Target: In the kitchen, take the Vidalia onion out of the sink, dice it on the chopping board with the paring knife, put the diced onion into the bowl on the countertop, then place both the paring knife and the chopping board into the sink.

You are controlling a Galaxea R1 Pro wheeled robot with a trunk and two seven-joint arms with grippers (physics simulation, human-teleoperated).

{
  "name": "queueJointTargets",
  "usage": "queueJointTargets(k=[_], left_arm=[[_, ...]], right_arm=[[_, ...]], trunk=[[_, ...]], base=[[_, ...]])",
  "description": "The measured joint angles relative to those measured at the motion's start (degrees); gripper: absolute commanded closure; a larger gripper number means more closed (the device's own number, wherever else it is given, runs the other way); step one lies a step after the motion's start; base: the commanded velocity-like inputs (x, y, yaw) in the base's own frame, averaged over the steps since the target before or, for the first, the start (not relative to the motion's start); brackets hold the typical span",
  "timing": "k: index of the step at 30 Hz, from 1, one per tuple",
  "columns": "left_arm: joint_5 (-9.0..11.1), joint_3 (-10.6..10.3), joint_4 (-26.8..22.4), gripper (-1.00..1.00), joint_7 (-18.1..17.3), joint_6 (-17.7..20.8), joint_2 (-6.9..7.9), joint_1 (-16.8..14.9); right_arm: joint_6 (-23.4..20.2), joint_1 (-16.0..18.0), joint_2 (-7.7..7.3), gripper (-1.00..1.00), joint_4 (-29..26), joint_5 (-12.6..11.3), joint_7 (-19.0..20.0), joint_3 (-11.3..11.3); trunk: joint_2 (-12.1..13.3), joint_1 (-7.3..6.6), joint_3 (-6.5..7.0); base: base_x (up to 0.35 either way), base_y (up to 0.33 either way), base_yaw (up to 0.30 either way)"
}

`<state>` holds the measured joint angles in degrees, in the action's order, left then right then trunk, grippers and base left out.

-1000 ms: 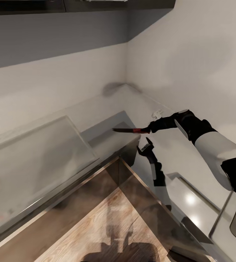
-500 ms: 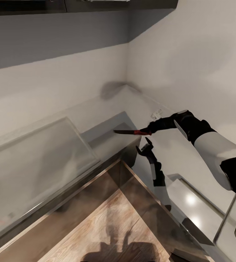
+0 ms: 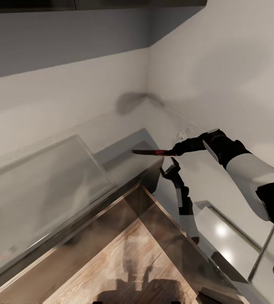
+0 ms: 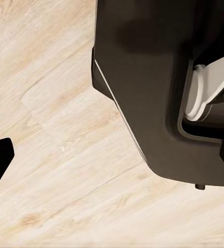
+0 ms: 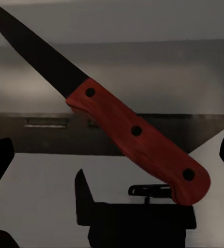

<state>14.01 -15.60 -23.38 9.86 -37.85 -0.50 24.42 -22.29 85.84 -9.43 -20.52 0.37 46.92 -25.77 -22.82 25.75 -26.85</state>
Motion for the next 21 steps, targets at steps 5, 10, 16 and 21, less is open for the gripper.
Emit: queueJointTargets(k=[5,10,16,21], left_arm=[[0.00,0.00,0.01,-1.00,-0.01,0.00,-0.04,0.00],[0.00,0.00,0.06,-1.00,0.00,0.00,-0.04,0.00],[-0.01,0.00,0.25,-1.00,0.00,0.00,-0.07,0.00],[-0.01,0.00,0.33,-1.00,0.01,0.00,-0.05,0.00]], right_arm=[[0.13,0.00,0.00,-1.00,-0.02,0.08,-0.06,-0.01],[0.75,0.00,-0.01,-1.00,-0.15,0.15,-0.16,-0.01],[3.70,0.01,0.19,-1.00,-0.28,4.06,-1.54,-0.20],[4.53,0.01,0.46,-1.00,-0.12,7.62,-2.07,-0.18]], trunk=[[-0.01,-0.02,-0.45],[0.00,-0.01,-0.91],[0.00,0.00,-1.27],[-0.01,0.00,-1.31]], base=[[0.092,0.000,0.000],[0.085,0.000,0.000],[0.013,0.000,0.000],[0.001,0.000,0.000]])
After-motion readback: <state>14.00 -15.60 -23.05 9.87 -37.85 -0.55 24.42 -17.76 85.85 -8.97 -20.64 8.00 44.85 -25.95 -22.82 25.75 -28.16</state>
